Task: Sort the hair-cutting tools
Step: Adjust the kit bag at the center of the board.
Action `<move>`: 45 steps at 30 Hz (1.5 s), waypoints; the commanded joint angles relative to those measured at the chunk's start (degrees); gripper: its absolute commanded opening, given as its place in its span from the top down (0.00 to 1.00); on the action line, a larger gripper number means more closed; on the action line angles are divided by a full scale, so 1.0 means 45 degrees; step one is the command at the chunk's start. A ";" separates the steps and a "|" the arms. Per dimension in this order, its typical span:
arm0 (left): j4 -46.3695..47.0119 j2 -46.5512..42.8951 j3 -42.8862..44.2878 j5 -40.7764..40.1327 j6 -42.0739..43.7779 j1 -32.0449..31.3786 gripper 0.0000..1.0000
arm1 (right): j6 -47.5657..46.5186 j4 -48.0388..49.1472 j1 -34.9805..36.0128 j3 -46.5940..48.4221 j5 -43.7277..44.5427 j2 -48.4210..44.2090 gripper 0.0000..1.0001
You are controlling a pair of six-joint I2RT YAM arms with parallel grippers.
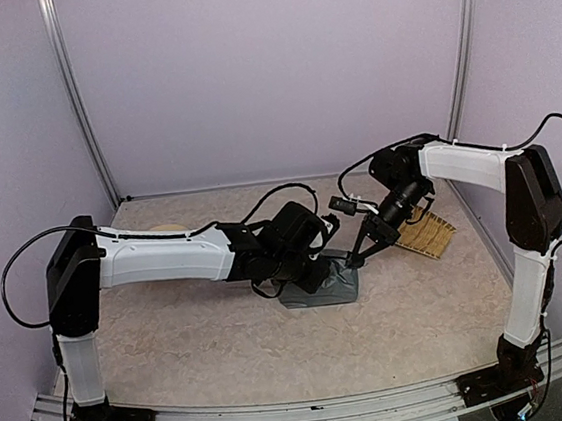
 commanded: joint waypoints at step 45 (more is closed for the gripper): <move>0.4138 -0.0694 -0.0567 0.3067 0.1074 0.0660 0.67 | -0.0605 -0.0150 0.0116 0.0396 -0.1195 0.0183 1.00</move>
